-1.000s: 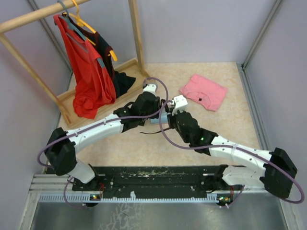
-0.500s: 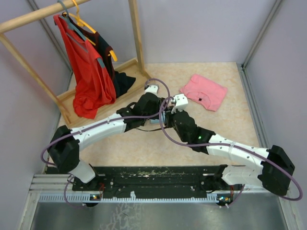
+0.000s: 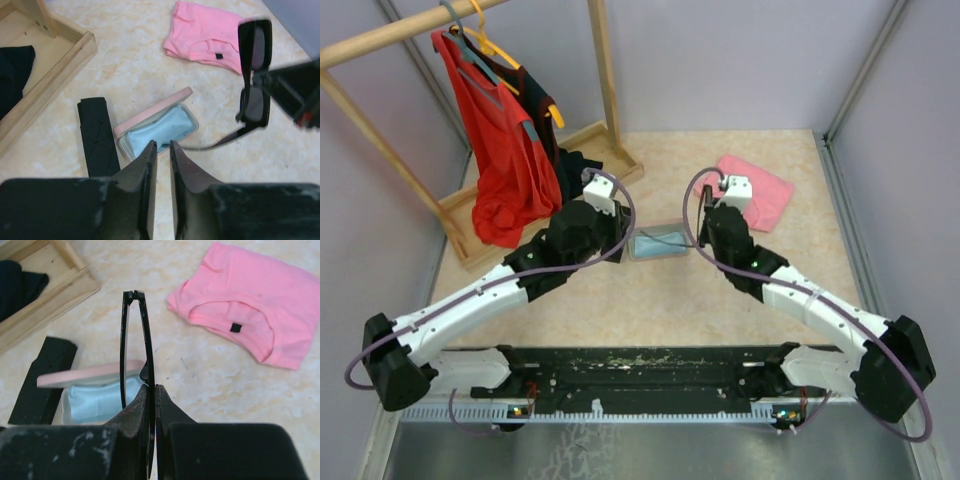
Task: Organize the sunglasses
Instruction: Fold the sunglasses.
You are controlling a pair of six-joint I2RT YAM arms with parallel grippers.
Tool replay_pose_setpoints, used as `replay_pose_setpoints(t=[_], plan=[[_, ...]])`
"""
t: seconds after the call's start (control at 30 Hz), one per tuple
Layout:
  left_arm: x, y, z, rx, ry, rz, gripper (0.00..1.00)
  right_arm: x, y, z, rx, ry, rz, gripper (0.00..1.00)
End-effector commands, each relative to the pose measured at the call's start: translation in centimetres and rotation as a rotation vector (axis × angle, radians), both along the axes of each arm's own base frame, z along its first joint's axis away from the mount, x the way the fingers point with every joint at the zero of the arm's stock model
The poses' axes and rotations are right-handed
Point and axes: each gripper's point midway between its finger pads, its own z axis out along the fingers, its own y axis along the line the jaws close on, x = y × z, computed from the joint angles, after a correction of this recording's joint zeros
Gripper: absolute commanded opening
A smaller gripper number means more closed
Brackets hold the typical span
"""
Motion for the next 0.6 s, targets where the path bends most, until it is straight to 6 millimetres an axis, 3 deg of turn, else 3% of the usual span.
replay_pose_setpoints(t=[0.0,0.07,0.23,0.4,0.57], plan=[[-2.2,-0.8,-1.1,0.041,-0.037,-0.177,0.12,2.6,-0.7,5.5,0.090,-0.049,-0.047,0.00],[-3.2,-1.3,-1.8,0.035,-0.017,-0.227,0.02,3.3,-0.9,6.5,0.093,-0.050,-0.053,0.00],[-3.9,-2.9,-3.8,0.040,0.005,-0.258,0.01,3.1,0.0,8.6,0.135,-0.068,-0.004,0.00],[-1.9,-3.9,-4.2,0.038,0.024,-0.176,0.01,2.2,0.3,8.3,0.139,-0.067,0.044,0.00],[0.4,-4.3,-2.9,0.029,-0.001,-0.082,0.01,1.0,0.3,7.8,0.140,-0.079,0.097,0.00]])
